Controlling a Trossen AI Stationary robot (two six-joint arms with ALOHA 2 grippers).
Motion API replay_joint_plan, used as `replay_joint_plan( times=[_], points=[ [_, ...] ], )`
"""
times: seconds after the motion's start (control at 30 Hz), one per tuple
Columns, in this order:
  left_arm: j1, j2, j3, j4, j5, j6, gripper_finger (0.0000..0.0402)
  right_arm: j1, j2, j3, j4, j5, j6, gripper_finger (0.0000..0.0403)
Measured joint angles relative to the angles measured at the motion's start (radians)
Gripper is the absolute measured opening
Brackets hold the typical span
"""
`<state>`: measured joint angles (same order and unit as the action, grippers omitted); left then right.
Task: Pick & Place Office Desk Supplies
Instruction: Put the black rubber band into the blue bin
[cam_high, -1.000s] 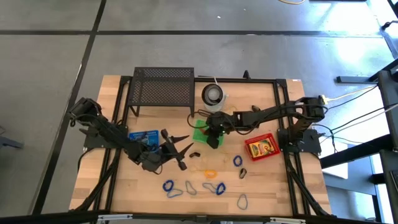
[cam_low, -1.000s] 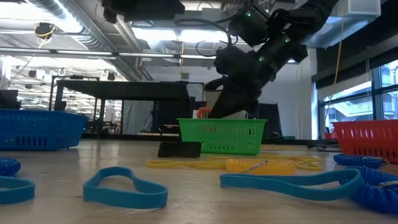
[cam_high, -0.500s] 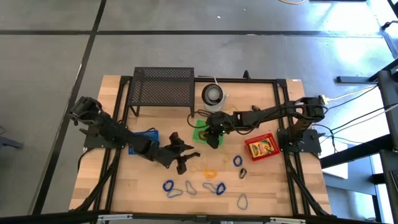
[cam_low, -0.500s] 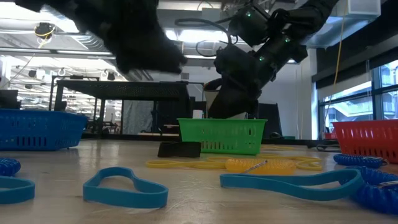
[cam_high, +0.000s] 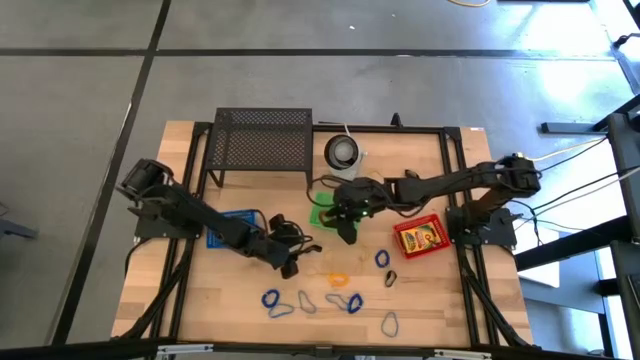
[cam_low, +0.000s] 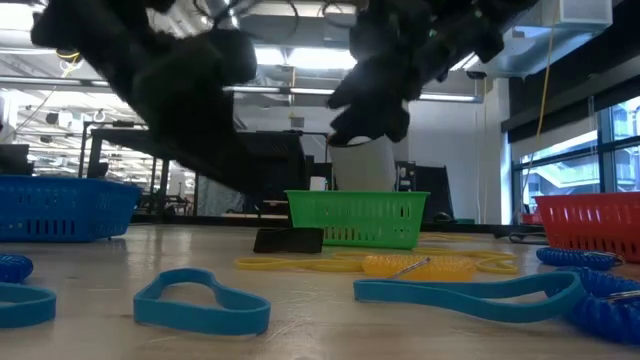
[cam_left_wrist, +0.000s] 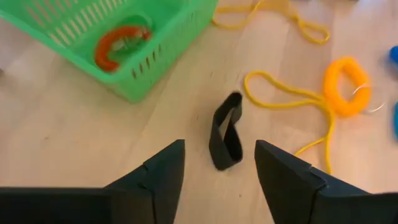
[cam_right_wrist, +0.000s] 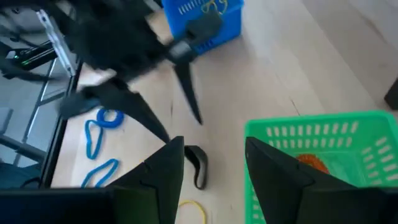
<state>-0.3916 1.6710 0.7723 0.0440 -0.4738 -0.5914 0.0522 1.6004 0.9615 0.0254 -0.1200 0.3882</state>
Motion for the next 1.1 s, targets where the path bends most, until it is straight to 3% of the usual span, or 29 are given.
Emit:
replay_joint_plan(
  times=[0.23, 0.5, 0.7, 0.97, 1.1],
  points=[
    [0.040, 0.108, 0.000, 0.065, 0.070, -0.013, 0.0231, 0.044, -0.035, 0.000, -0.001, 0.026, -0.037, 0.0173],
    [0.059, 0.175, 0.003, 0.141, 0.029, 0.094, 0.0219, 0.065, -0.079, 0.000, -0.004, 0.026, -0.040, 0.0173],
    [0.056, 0.180, 0.001, 0.198, 0.032, 0.204, 0.0157, 0.104, -0.105, 0.000, 0.001, 0.026, -0.100, 0.0173],
    [0.053, 0.182, 0.000, 0.215, 0.032, 0.255, 0.0024, 0.141, -0.128, 0.000, 0.002, 0.085, -0.138, 0.0173],
    [0.054, 0.169, -0.002, 0.213, 0.027, 0.242, 0.0008, 0.143, -0.128, 0.000, 0.000, 0.087, -0.139, 0.0173]
  ],
)
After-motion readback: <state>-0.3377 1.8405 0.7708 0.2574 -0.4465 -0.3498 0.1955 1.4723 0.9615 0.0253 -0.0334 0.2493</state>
